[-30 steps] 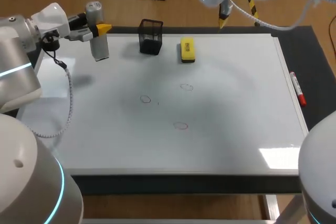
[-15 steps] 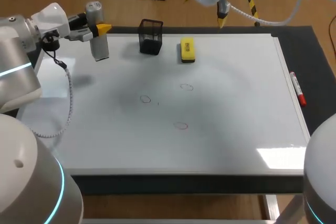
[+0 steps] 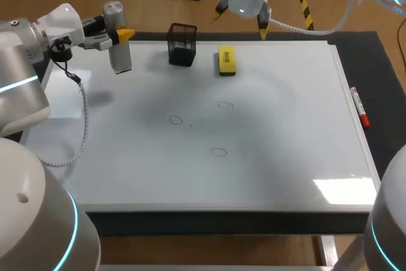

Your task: Pick up the inspection probe, press it on each red-marked spot on the whiteboard one by one, put down the probe, pick up the eraser, and wipe off all the red marks.

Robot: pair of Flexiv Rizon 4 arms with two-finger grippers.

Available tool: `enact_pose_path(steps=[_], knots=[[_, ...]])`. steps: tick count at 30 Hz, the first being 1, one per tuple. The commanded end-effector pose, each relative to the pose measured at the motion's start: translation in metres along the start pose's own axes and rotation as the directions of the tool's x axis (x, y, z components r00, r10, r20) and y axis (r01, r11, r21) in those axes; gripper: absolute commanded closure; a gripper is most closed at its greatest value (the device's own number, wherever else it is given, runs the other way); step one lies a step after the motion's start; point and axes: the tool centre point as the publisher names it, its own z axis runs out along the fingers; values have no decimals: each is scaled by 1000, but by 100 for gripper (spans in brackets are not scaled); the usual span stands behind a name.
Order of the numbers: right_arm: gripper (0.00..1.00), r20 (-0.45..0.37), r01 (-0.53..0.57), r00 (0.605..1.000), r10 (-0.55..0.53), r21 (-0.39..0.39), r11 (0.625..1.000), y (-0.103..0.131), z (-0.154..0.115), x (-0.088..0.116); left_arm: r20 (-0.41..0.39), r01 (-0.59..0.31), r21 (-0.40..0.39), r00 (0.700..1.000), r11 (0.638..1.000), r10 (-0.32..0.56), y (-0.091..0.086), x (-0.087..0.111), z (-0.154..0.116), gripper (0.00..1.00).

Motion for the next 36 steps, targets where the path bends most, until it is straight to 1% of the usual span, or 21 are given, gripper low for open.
enact_pose_path(steps=[1, 4, 9, 13, 18, 26, 36], knots=[[0, -41, 94, 995, -95, -15, 995, 4, 12, -7, 3, -1, 2, 1000, 1000, 1, -1, 0, 0, 100], [0, -70, 137, 988, -139, -21, 990, 9, 19, -6, 3, -1, 2, 1000, 1000, 1, -1, 0, 0, 100], [0, -82, 175, 981, -177, -31, 984, 16, 32, -4, 3, -1, 2, 1000, 1000, 1, -1, 0, 0, 100], [0, -97, 180, 978, -183, -41, 983, 20, 41, -1, 3, -1, 2, 1000, 1000, 1, -1, 0, 0, 100], [0, -111, 213, 970, -217, -55, 976, 29, 50, 1, 3, -1, 2, 1000, 1000, 1, -1, 0, 0, 100], [0, -152, 238, 957, -248, -82, 968, 33, 67, 2, 3, -1, 2, 1000, 1000, 1, -1, 0, 0, 100], [0, -150, 251, 954, -258, -68, 966, 32, 78, -1, 3, -1, 2, 1000, 1000, 1, -1, 0, 0, 100]])
